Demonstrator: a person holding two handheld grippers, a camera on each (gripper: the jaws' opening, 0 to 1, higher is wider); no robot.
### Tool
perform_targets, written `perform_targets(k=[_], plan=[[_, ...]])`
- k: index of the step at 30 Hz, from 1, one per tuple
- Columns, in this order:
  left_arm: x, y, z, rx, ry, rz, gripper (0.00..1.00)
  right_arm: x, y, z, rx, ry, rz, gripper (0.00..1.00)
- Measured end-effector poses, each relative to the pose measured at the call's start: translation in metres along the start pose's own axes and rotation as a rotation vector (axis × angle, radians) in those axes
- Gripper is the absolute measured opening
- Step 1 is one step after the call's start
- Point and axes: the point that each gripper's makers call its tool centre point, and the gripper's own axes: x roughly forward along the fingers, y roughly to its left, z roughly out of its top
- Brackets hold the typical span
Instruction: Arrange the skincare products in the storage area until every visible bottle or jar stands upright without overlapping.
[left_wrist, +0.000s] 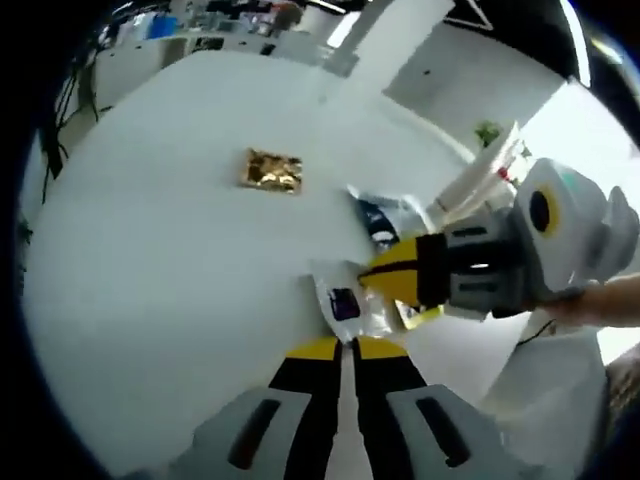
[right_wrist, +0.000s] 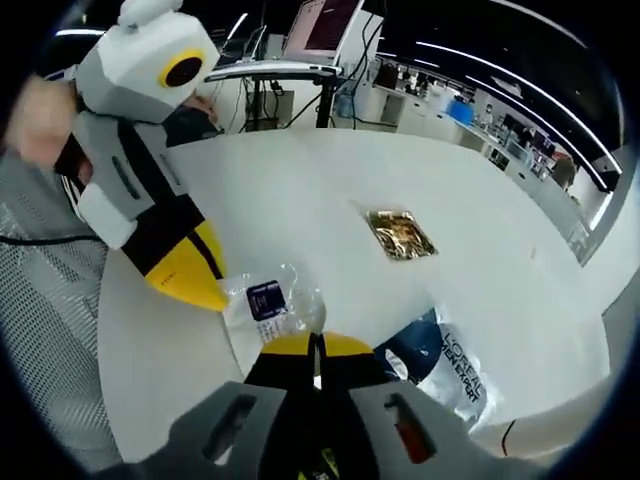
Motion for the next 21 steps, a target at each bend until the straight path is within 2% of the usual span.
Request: perform_targets(k=[3,6,9,14,17,21], plan=[[-0.001,0.002,0.002,0.108,0.025,0.026,0.08,0.001,0.0,0.0,-0.042,0.002,0.005,0.01],[-0.002,0.003,0.01,0.212,0.019,0.054,0.13,0.0,0.0,0.0,-0.064,0.001,0.017,0.01],[-0.001,0.002,0.017,0.262,0.007,0.05,0.11,0.001,0.0,0.0,-0.09,0.0,0.028,0.01],[0.007,-0.005,0.028,0.349,-0.024,0.029,0.14,0.002,0.0,0.001,-0.112,0.0,0.041,0.01],[0.017,-0.004,0.028,0.433,0.001,0.046,0.16,0.002,0.0,0.002,-0.127,0.002,0.049,0.01],[0.026,-0.006,0.025,0.492,0.032,0.05,0.18,0.002,0.0,0.002,-0.141,0.001,0.061,0.01]])
